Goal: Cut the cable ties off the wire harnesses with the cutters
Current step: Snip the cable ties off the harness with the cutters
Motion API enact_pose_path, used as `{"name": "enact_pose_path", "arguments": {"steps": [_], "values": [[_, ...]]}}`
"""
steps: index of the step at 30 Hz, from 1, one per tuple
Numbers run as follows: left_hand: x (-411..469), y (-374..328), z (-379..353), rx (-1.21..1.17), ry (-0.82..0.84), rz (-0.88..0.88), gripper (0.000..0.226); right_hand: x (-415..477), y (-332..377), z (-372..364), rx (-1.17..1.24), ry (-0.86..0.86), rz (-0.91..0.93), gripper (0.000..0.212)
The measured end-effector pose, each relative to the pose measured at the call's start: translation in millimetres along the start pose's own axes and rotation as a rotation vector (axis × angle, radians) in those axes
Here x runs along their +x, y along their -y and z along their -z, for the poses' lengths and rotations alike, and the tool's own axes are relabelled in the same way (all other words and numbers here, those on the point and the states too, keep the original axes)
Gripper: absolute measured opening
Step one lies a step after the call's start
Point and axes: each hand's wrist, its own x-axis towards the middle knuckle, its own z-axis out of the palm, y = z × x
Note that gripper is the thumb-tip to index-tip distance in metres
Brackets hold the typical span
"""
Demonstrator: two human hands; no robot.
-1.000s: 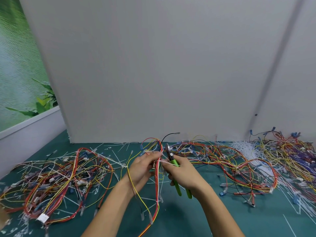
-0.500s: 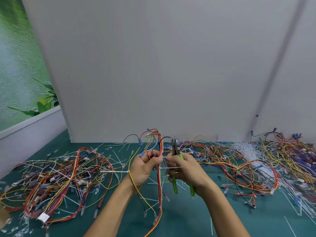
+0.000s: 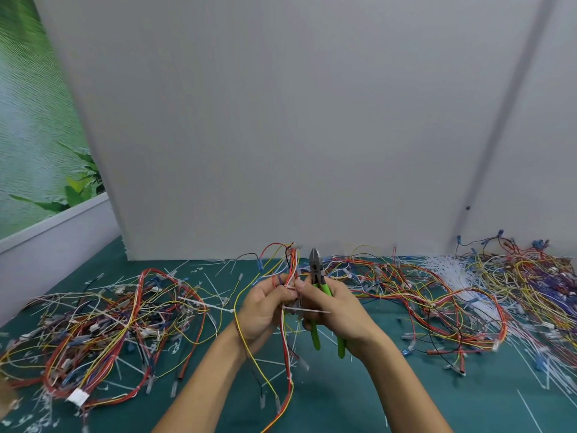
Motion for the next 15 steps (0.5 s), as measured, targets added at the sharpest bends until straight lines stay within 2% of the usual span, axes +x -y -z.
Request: {"name": "enact_pose_path", "arguments": {"steps": [3,7,9,11,15], "values": [[-1,-1,-1,-0.04,0.041,0.015,0.02,0,-1,-2,0.04,0.001,-0.009,0.025],[-2,-2,1,-0.036,0.076,0.015,0.028,1,-3,-3,0.064,0.019,-0.005,0.033],[-2,-3,1,-0.024,0.094,0.013,0.031,1,-2,-2,0.064,0.03,0.005,0.027],[-3,-5,0,0.003,0.118,0.002,0.03,1,-1,-1,0.057,0.046,0.014,0.025],[-4,-12,2,0.103,0.101,-0.036,0.023,1,0,4,0.024,0.053,0.027,0.033]]}}
